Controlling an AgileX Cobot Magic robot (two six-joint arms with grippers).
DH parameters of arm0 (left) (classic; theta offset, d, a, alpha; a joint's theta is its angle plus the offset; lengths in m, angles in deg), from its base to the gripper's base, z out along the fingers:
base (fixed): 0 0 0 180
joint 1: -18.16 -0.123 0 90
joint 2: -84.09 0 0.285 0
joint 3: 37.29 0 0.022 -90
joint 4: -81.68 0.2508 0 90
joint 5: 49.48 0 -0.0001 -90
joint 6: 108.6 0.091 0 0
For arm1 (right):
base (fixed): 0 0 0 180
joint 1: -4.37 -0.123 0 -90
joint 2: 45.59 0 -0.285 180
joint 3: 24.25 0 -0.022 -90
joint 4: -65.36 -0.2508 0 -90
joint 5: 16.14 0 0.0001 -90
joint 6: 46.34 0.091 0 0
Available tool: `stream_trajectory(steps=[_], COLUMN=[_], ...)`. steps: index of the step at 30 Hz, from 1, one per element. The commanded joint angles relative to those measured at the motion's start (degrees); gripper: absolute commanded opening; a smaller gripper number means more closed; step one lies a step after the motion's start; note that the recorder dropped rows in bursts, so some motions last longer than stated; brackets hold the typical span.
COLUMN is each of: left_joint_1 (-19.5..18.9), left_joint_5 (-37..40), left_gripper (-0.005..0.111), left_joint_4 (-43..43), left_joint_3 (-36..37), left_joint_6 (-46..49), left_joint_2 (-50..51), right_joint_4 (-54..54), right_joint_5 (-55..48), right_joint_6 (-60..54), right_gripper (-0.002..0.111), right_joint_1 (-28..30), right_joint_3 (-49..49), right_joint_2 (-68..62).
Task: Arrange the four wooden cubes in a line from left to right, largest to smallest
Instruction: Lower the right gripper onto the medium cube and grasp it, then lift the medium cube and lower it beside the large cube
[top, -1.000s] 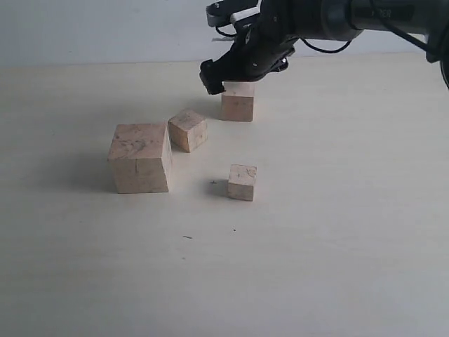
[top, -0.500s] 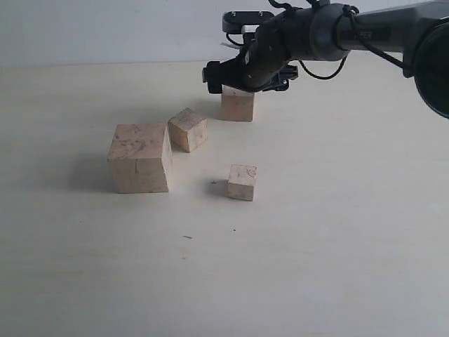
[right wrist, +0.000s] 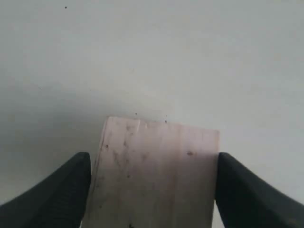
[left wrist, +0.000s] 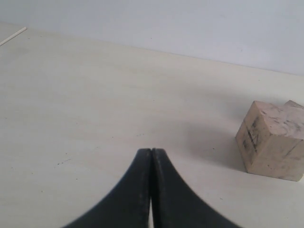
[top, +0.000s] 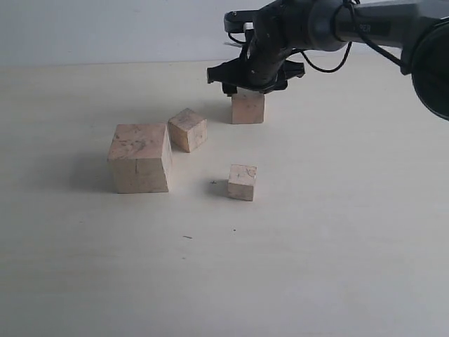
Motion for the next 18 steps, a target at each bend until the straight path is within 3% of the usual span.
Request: stream_trajectory(steps=[1,5,8,11,14,18], left_joint_1=[0.3,0.3,0.3,0.3,0.3,0.3], left_joint_5=[-0.5,-0.5,-0.5,-0.5,-0.5,-0.5], left_gripper=[0.000,0.000,0.000,0.000,0.000,0.000], left_joint_4=[0.1,0.1,0.1,0.1,0.1,0.1], left_joint_3=[0.2,0.2,0.2,0.2,0.2,0.2], left_joint_6=[0.2,0.2,0.2,0.2,0.2,0.2], left_joint_2=[-0.3,-0.3,-0.3,-0.3,-0.3,-0.3], right_joint_4=[1.3,1.3,-2.9,-17.6,-36.5,-43.2], right_joint_5=[-5.4,-8.0,-10.7,-14.3,-25.6,-28.3], right_joint_6=[-5.5,-11.8,-23.5,-45.6,-79.1,-96.1], right_gripper=[0.000,0.000,0.000,0.000,0.000,0.000], right_joint_1=[0.2,0.2,0.2,0.5,0.6,0.2], right_joint_3=[-0.1,-0.1,-0.1,-0.1,0.6,5.3], right_joint_2=[1.7,5.9,9.9,14.9,17.0,16.4])
